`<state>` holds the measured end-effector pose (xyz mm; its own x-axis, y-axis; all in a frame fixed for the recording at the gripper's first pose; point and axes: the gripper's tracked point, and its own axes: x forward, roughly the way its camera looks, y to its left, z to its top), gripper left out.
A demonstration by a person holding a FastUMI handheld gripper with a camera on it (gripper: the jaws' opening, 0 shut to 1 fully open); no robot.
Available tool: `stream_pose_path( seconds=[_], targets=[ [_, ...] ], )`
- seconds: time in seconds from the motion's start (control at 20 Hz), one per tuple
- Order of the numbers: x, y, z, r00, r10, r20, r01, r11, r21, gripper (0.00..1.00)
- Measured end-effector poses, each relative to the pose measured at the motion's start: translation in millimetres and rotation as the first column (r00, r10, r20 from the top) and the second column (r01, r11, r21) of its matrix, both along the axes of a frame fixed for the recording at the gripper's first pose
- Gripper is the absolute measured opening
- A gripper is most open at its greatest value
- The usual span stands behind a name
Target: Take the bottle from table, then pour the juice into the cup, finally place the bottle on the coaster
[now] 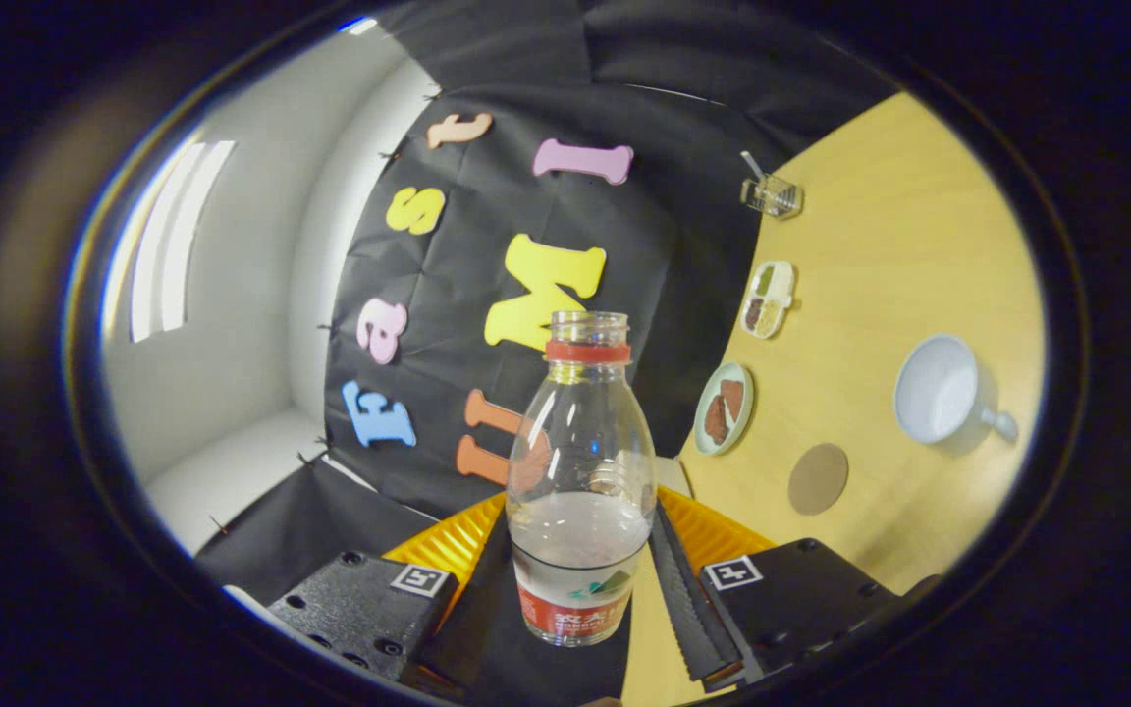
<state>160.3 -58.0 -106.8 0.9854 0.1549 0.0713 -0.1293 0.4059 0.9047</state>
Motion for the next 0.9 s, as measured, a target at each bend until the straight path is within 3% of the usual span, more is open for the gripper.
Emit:
stream_pose_path(
  seconds=[0.1,0.2,0.3,0.4,0.5,0.55,0.9],
  targets=[
    [2,2,0,1.0,-0.005,-0.01,0.004,0.988,-0.154,0.8],
    [2,1,9,1.0,-0.025,0.003,0.024,0.945,-0.327,0.8],
    [8,1,21,0.998,-0.045,0.032,0.055,0.858,-0.51,0.8],
    [10,1,24,0.998,-0.058,0.033,0.066,0.744,-0.665,0.8],
    [15,-2,21,0.996,-0.087,0.032,0.083,0.671,-0.737,0.81],
    [18,-1,23,0.995,-0.092,0.043,0.093,0.651,-0.753,0.8],
    [49,0,21,0.99,-0.095,0.105,0.142,0.632,-0.761,0.81]
  ],
)
